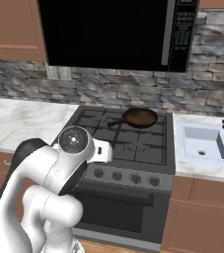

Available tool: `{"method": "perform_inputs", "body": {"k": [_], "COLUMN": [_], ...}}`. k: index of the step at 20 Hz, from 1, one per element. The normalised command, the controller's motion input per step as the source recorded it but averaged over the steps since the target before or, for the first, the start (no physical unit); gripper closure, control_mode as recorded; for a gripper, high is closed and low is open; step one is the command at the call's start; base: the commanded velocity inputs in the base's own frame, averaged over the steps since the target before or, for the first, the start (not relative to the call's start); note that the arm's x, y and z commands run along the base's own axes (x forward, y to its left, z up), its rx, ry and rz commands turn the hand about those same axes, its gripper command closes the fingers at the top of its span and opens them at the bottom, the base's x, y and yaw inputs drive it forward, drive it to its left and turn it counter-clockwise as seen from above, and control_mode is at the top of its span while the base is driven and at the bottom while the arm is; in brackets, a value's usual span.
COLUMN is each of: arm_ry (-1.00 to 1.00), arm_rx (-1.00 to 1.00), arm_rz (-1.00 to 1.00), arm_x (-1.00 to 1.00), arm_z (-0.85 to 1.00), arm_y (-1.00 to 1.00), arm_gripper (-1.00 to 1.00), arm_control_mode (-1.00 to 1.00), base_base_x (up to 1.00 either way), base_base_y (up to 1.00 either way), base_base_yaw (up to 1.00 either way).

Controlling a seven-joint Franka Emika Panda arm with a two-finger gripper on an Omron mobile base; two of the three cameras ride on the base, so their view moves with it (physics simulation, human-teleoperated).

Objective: Pick the croissant and place it on the pan. Then turn on the stove to warm the croissant.

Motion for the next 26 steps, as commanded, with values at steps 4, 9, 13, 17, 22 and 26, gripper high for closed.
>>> {"method": "perform_inputs", "body": {"k": [4, 9, 13, 17, 22, 26], "arm_ry": [0.00, 0.00, 0.00, 0.00, 0.00, 0.00], "arm_rx": [0.00, 0.00, 0.00, 0.00, 0.00, 0.00], "arm_rz": [0.00, 0.00, 0.00, 0.00, 0.00, 0.00], "arm_x": [0.00, 0.00, 0.00, 0.00, 0.00, 0.00], "arm_z": [0.00, 0.00, 0.00, 0.00, 0.00, 0.00], "arm_y": [0.00, 0.00, 0.00, 0.00, 0.00, 0.00], "arm_gripper": [1.00, 1.00, 1.00, 1.00, 1.00, 1.00], "arm_control_mode": [1.00, 1.00, 1.00, 1.00, 1.00, 1.00], "base_base_x": [0.01, 0.11, 0.26, 0.39, 0.59, 0.62], "base_base_y": [-0.10, -0.02, 0.00, -0.01, -0.13, -0.20], "base_base_yaw": [0.00, 0.00, 0.00, 0.00, 0.00, 0.00]}}
